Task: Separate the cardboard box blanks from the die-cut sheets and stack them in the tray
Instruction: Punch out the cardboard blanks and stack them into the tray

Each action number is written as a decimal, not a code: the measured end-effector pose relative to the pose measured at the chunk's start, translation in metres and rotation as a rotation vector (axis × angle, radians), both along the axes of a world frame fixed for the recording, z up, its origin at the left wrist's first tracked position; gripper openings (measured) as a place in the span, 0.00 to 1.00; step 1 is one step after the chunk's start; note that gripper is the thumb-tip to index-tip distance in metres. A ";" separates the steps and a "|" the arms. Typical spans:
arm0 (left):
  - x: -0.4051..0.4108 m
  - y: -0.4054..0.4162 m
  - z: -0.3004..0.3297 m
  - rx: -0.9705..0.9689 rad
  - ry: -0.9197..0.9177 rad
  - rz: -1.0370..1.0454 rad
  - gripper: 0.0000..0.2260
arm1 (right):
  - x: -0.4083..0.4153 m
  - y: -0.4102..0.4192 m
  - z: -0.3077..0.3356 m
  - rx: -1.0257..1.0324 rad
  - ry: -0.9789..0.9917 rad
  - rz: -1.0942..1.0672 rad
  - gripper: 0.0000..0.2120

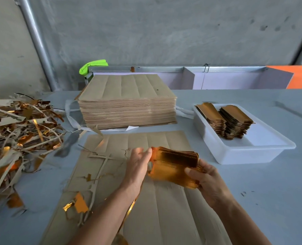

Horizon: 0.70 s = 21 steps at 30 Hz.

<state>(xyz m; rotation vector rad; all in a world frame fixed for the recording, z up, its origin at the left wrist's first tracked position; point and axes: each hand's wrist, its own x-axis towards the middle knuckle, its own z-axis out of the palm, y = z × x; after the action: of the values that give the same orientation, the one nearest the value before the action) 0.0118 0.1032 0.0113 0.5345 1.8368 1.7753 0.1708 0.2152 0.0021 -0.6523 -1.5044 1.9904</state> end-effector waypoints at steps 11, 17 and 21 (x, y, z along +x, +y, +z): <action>0.027 0.008 -0.019 0.021 0.018 0.147 0.17 | -0.007 -0.012 -0.024 0.344 -0.212 -0.226 0.04; 0.034 0.002 -0.025 0.199 0.124 0.123 0.15 | -0.016 -0.022 -0.021 0.327 -0.221 -0.362 0.33; 0.030 -0.002 -0.026 0.232 0.065 0.086 0.14 | -0.021 -0.023 -0.017 0.348 -0.246 -0.528 0.29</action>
<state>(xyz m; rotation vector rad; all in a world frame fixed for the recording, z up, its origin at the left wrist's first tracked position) 0.0419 0.1009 -0.0150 0.6151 1.7289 2.0668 0.1501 0.1919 -0.0153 -1.0398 -1.5621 1.2546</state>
